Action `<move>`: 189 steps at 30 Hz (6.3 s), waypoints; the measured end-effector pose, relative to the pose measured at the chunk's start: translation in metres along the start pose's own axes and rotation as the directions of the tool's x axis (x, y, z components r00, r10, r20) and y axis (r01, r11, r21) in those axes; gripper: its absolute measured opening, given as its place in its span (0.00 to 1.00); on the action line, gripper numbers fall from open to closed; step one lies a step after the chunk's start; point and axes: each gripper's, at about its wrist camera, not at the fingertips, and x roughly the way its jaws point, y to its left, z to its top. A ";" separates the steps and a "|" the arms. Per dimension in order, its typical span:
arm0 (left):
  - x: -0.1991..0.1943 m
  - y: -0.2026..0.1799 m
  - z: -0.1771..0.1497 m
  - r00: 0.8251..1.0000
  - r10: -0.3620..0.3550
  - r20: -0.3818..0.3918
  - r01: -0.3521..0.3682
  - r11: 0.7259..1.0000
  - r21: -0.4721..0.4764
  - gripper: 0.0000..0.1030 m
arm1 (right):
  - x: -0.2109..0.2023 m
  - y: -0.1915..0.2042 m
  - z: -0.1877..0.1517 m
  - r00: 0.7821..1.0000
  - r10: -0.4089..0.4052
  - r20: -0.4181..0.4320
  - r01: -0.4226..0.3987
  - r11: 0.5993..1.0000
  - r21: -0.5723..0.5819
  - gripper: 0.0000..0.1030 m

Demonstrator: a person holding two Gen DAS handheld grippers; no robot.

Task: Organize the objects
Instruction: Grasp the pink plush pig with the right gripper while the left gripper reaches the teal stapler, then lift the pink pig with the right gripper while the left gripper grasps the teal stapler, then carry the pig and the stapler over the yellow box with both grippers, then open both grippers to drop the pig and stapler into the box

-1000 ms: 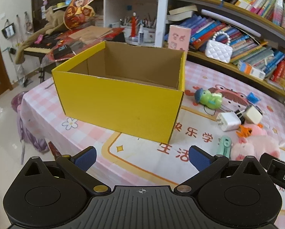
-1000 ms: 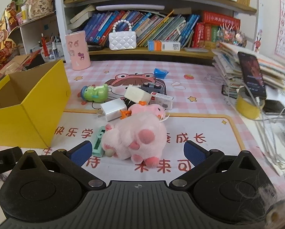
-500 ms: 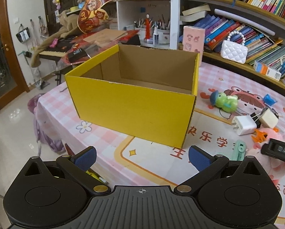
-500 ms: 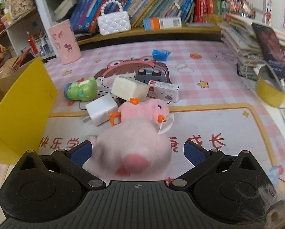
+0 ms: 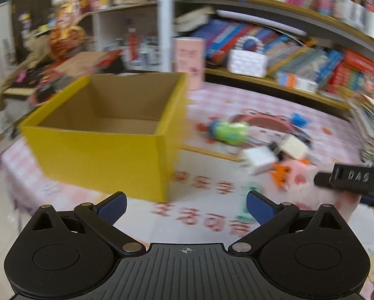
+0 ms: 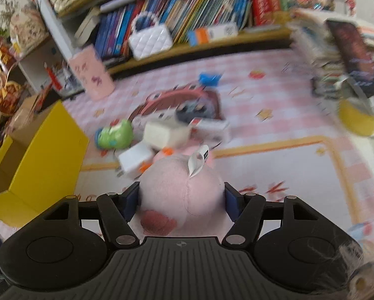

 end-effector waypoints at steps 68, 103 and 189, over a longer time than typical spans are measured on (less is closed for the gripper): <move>-0.064 0.239 -0.032 0.968 -0.250 -0.029 0.250 0.968 0.010 0.22 | -0.073 0.234 -0.157 0.999 0.003 -0.032 -0.006 0.996 -0.088 0.64; -0.075 0.272 -0.031 0.951 -0.307 0.035 0.307 0.952 0.002 0.23 | -0.088 0.283 -0.175 1.000 -0.001 0.007 0.002 0.977 -0.211 0.64; 0.020 0.216 0.100 0.967 -0.033 0.254 0.046 0.998 -0.047 0.72 | 0.048 0.290 0.015 0.952 0.270 0.142 -0.159 0.836 -0.525 0.80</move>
